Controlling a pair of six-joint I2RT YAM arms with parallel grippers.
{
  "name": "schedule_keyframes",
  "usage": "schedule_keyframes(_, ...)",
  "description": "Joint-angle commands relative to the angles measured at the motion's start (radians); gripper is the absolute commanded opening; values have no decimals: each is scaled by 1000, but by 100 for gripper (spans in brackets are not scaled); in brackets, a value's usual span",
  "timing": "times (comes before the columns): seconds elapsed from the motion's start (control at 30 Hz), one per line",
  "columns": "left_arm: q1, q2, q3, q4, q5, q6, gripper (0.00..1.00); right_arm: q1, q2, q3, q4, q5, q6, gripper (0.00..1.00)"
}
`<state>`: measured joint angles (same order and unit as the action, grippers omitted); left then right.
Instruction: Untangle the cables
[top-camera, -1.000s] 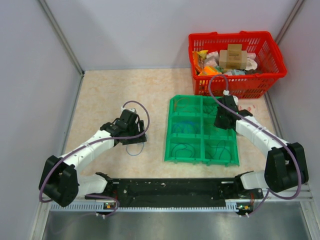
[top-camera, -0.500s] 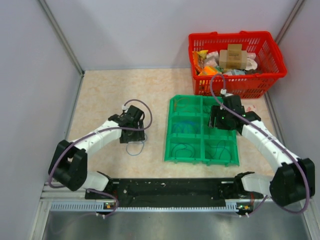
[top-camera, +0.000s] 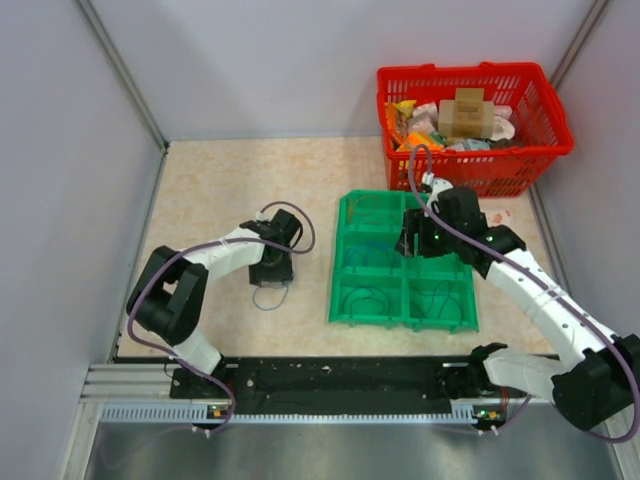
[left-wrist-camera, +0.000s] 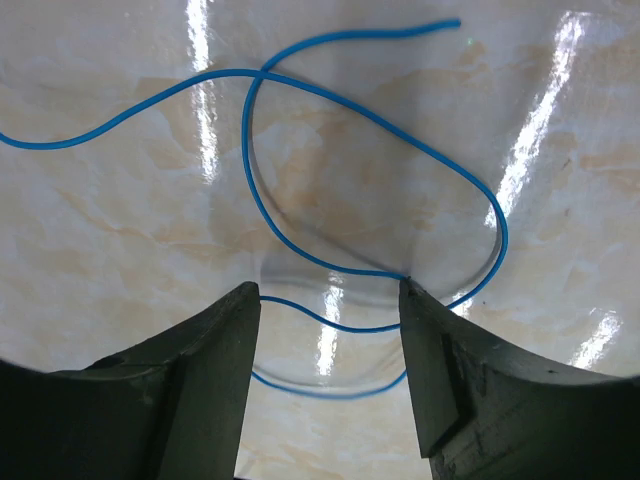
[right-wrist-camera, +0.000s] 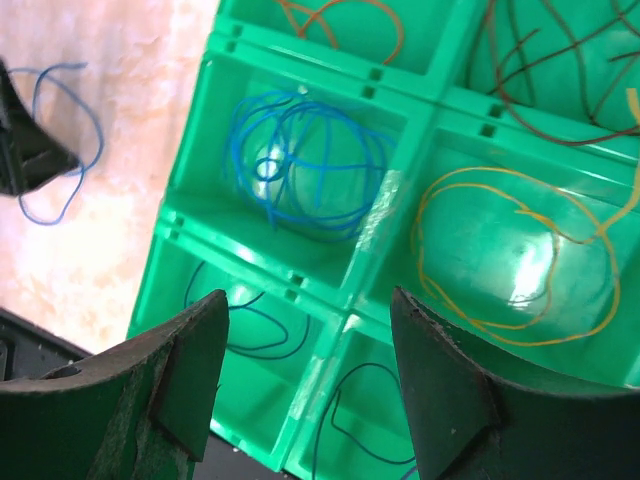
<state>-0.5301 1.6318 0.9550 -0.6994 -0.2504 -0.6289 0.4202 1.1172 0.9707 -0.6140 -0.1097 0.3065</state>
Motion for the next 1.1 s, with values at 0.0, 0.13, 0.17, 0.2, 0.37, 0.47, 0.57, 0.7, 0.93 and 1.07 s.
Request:
schedule_keyframes(0.0,-2,51,34,9,-61,6,61,81,-2,23,52,-7,-9,65)
schedule_keyframes(0.13,-4,45,24,17,-66,15,54,137,9,39,75,5,5,65)
schedule_keyframes(0.17,-4,45,19,15,-63,15,46,146,13,43,82,8,6,65)
schedule_keyframes(0.2,-4,40,10,14,-62,12,35,152,16,49,89,11,16,65)
schedule_keyframes(0.37,-4,-74,-94,79,0,-11,0,183,58,74,132,-31,45,65)
schedule_keyframes(0.47,-2,-185,-159,135,60,-20,0,238,104,79,180,-68,40,66)
schedule_keyframes(0.57,-2,-297,-199,176,120,-14,0,354,166,102,256,-65,-16,68)
schedule_keyframes(0.7,-2,-407,-176,104,44,-64,38,420,282,135,388,-106,-37,73)
schedule_keyframes(0.93,7,-610,-125,-105,-252,-231,62,456,544,252,566,-147,-35,99)
schedule_keyframes(1.07,8,-844,-156,-201,-432,-339,60,465,673,316,663,-195,-67,99)
